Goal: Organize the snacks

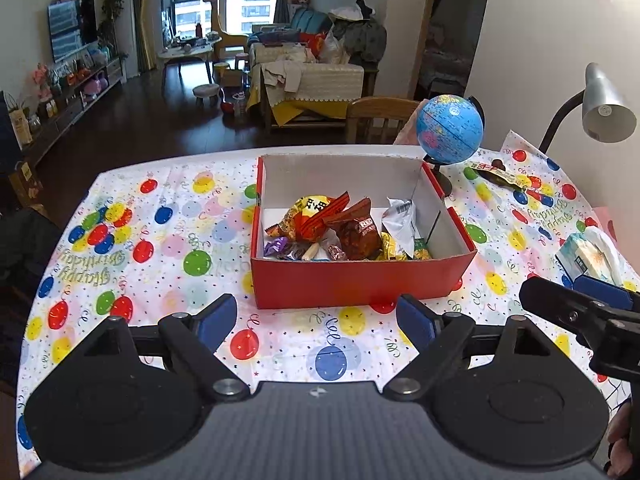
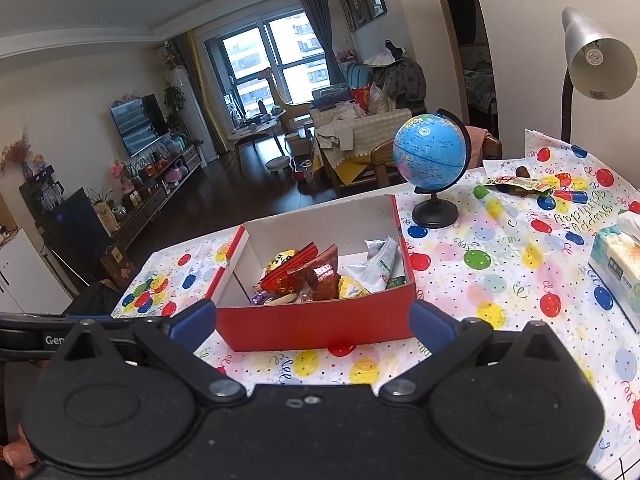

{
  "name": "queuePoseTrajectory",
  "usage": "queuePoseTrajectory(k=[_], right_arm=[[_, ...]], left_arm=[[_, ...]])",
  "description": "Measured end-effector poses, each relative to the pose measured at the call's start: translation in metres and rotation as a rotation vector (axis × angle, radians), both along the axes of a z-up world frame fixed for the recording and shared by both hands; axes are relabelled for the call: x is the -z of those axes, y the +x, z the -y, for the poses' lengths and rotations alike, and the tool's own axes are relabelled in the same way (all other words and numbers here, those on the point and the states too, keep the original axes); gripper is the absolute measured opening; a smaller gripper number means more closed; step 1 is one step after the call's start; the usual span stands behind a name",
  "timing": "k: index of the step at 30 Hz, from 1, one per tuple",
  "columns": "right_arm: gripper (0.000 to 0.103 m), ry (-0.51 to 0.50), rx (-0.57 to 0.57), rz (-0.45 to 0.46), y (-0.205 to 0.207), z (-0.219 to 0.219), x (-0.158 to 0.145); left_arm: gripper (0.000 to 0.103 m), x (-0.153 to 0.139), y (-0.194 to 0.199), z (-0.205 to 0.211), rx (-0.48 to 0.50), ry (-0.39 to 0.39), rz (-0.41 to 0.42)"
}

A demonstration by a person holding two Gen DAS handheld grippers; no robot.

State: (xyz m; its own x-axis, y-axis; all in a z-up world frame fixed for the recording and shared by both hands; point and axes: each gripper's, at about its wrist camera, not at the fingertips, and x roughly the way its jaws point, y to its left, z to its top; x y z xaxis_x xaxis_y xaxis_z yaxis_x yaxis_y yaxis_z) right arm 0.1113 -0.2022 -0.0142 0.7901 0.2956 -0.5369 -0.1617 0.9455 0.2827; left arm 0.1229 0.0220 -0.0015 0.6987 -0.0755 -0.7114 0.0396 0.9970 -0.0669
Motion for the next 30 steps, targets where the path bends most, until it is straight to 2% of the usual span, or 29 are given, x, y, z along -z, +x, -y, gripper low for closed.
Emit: queuePoseTrajectory(k=[8,19,30], right_arm=[[0.103,0.022,0.013,0.005,-0.007,0.002,-0.005],[0.103,0.001,0.014,0.012,-0.009,-0.002,-0.008],[0.103,0.005,0.021,-0.002,-0.009,-0.003,-0.009]], left_arm=[[0.087,-0.006,-0.008,-0.003,0.001,-0.025,0.009],[0.087,-0.014,-0.017,-0.003,0.016,-0.035,0.035],[0.087,-0.019,-0.021,-0.003,0.012,-0.026,0.058]])
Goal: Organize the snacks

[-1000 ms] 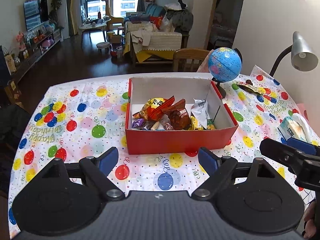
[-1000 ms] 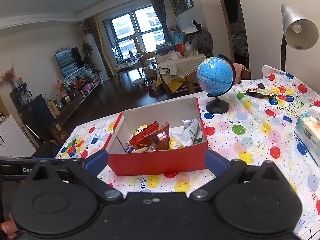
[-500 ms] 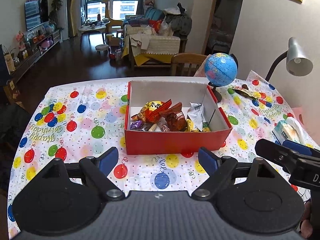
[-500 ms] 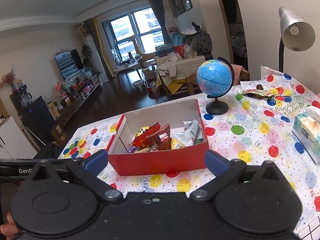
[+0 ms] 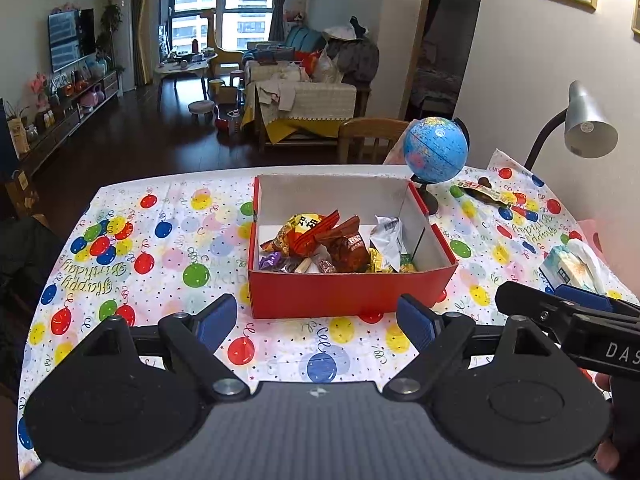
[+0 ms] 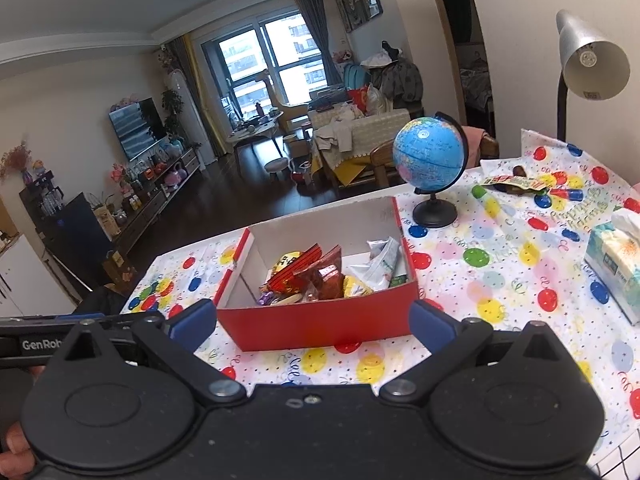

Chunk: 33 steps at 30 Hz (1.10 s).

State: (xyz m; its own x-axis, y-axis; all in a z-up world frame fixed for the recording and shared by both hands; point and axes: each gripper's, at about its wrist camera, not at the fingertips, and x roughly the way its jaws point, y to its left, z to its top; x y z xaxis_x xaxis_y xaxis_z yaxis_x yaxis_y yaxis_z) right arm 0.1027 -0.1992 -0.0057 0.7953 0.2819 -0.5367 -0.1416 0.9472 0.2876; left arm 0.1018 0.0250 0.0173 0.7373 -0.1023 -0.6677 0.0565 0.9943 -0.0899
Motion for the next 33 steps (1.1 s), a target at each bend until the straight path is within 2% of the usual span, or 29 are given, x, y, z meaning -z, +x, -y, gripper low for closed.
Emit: queuePoseTrajectory(k=[22,33], right_arm=[[0.103,0.015,-0.003,0.021,-0.006,0.001,-0.001],[0.103,-0.015,0.007,0.052,-0.01,0.002,-0.004]], left_arm=[[0.087,-0.007,-0.009,0.01,0.024,0.005,0.033],[0.087,-0.01,-0.013,0.011,0.031,-0.013,0.056]])
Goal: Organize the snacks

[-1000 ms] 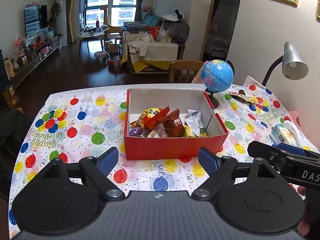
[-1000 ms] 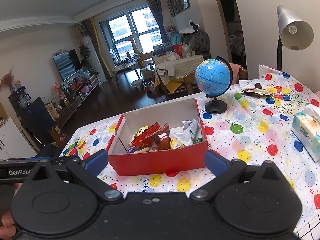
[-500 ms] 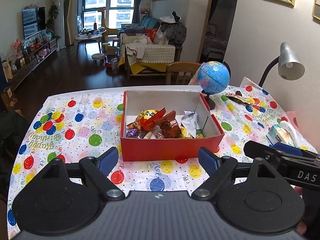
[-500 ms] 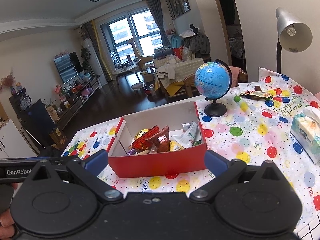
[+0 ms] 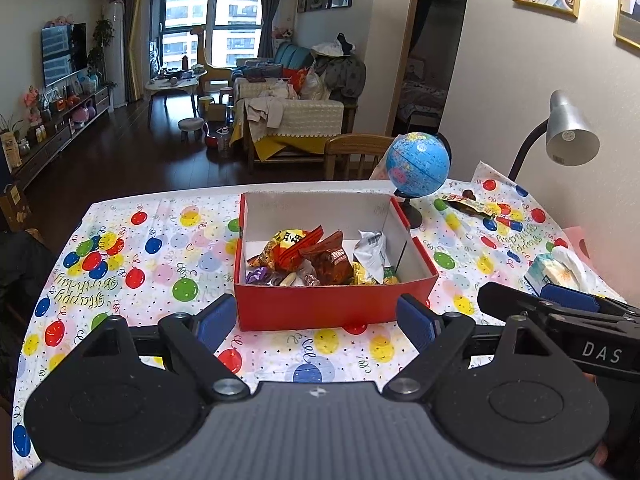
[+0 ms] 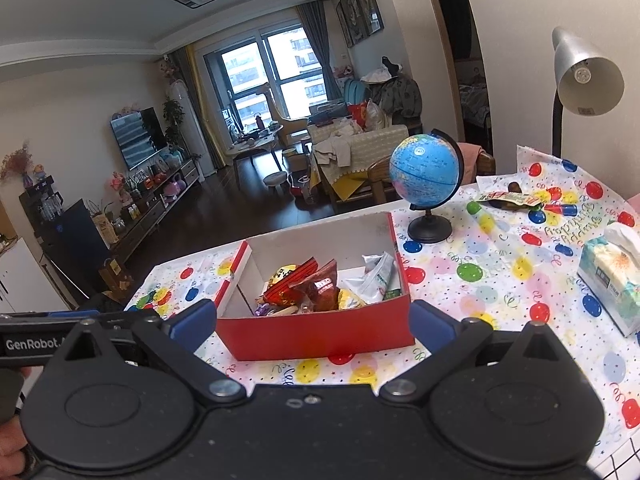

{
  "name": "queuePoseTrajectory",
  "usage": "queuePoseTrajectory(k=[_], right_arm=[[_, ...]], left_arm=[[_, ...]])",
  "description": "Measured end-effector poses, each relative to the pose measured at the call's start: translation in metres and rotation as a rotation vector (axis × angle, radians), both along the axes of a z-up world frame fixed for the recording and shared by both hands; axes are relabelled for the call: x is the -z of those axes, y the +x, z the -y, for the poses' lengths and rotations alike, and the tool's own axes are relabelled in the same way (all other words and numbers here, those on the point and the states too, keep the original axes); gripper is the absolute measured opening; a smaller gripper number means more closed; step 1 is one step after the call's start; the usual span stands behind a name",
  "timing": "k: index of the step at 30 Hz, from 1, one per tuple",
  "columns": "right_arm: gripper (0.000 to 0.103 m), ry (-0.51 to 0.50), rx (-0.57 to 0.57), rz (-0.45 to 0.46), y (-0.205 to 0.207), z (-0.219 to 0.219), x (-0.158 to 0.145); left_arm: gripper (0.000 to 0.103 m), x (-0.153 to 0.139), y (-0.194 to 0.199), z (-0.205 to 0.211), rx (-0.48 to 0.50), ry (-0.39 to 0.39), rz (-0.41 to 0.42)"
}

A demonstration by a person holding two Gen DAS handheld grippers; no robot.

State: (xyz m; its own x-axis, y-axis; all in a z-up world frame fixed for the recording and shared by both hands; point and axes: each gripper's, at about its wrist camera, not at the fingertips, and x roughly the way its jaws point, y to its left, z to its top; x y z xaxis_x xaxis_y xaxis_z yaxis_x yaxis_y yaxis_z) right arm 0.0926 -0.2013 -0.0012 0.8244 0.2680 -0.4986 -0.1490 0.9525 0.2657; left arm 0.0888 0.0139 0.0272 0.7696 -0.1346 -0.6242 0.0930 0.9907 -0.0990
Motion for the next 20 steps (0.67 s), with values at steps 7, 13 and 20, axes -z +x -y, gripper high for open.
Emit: queuePoseTrajectory(k=[7,13,20], right_arm=[[0.103,-0.023,0.001,0.022,-0.002,0.001,-0.003],[0.103,-0.024,0.01,0.022,-0.003,0.005,-0.003],[0.102,-0.026,0.004,0.031,-0.008,0.007,-0.005]], left_arm=[[0.087,-0.002,-0.006,0.003,0.016,-0.006,0.017],[0.087,-0.003,-0.012,0.006,0.024,-0.015,0.022],[0.087,0.0,-0.017,0.006,0.011,-0.017,0.011]])
